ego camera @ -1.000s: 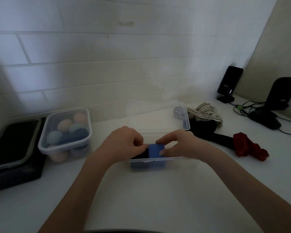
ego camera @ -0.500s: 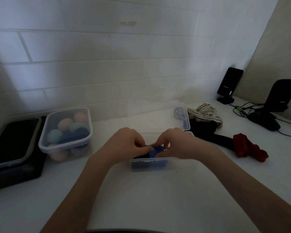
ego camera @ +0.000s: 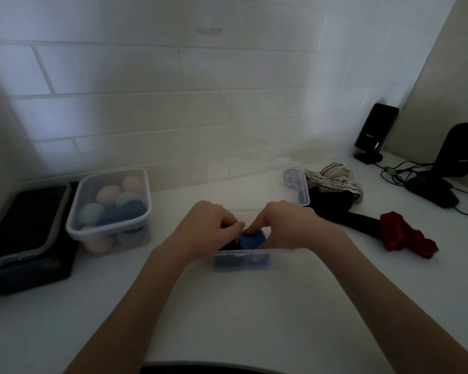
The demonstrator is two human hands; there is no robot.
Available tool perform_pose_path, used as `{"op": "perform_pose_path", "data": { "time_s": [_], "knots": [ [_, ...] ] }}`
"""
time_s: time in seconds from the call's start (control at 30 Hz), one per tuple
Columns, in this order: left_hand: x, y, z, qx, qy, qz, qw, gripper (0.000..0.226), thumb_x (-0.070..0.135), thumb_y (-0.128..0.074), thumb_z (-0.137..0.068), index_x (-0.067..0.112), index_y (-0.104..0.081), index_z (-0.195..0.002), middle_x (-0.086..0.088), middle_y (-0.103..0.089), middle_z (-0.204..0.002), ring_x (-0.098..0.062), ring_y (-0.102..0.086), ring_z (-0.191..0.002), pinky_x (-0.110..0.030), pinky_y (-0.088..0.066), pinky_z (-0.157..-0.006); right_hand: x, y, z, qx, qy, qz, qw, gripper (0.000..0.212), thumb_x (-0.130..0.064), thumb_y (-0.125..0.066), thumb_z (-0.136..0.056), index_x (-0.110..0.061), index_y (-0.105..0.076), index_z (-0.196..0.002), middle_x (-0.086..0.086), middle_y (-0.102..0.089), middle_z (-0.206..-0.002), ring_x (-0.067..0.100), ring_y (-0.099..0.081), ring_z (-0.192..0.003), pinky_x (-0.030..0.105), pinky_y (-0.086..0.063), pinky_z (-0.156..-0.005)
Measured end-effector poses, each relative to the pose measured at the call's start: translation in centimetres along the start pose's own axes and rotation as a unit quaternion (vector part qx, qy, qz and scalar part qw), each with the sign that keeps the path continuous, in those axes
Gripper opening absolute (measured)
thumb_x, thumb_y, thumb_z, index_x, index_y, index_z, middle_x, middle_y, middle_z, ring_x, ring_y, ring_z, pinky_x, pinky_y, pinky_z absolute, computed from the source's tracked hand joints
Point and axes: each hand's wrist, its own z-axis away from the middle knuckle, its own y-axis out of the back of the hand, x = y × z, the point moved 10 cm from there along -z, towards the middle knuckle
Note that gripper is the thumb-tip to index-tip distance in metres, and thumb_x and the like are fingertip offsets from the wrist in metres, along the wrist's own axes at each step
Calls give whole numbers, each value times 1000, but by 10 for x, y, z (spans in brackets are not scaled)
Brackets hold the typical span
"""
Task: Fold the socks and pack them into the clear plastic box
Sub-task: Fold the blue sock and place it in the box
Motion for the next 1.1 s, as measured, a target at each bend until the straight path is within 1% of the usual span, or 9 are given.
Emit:
{"op": "perform_pose_path", "data": {
  "time_s": [0.1,0.2,0.33,0.5,0.6,0.67,0.83,0.97,1.1],
  "knots": [
    [0,2,1,8,4,17,1000,37,32,-49,-81,7,-62,-56,-11,-61,-53,-20,-46,-47,-31,-35,-54,-1,-4,-2,-25,3,-7,1000,41,-53,-69,-69,-47,-64,-109,-14,-70,-106,16,-65,-95,25,-51,-69],
    [0,3,3,17,9,41,999,34,25,-51,-79,9,-58,-50,0,-52,-42,-10,-38,-43,-22,-29,-47,-7,-9,-4,-48,15,-3,999,36,-49,-64,-74,-39,-65,-109,-11,-70,-109,19,-64,-97,36,-53,-85],
    [-1,4,4,24,15,56,998,34,20,-53,-79,11,-54,-46,11,-49,-37,-11,-39,-42,-18,-32,-48,-11,-13,-6,-70,14,31,997,34,-50,-62,-76,-40,-66,-108,-6,-71,-105,20,-64,-92,35,-54,-82],
    [1,6,8,34,8,83,996,32,25,-44,-70,5,-65,-56,-12,-64,-56,-28,-54,-56,-37,-41,-59,-6,-10,0,-79,-2,11,997,49,-57,-72,-63,-40,-66,-109,-8,-73,-102,18,-67,-92,36,-55,-84],
    [-1,10,11,63,20,133,989,26,20,-50,-71,10,-70,-58,-5,-66,-59,-20,-59,-59,-32,-45,-61,0,-2,5,-42,1,-32,999,49,-48,-74,-67,-37,-65,-114,-10,-71,-110,14,-66,-97,32,-57,-80],
    [-2,9,12,66,32,162,984,22,12,-56,-74,12,-71,-58,-4,-67,-59,-19,-59,-59,-30,-45,-61,7,6,11,-16,-4,-111,994,51,-42,-77,-69,-32,-64,-118,-13,-67,-117,11,-66,-99,24,-58,-68],
    [-1,11,13,72,30,203,976,21,15,-54,-66,18,-69,-51,-4,-68,-57,-22,-61,-59,-31,-47,-63,14,18,16,35,-41,-80,995,20,-39,-77,-68,-42,-74,-87,-17,-74,-91,8,-67,-63,21,-52,-55],
    [1,13,14,77,28,280,957,24,11,-54,-64,21,-69,-49,4,-66,-50,-12,-60,-51,-20,-48,-57,6,9,9,47,-45,-30,997,18,-39,-75,-68,-41,-74,-85,-11,-74,-90,14,-67,-83,29,-54,-74],
    [0,18,12,76,12,387,919,27,4,-49,-65,14,-70,-51,-3,-67,-52,-17,-59,-53,-21,-48,-59,8,9,5,45,-43,-18,998,18,-40,-75,-66,-43,-73,-84,-12,-74,-89,13,-67,-85,29,-55,-75]
  ]
}}
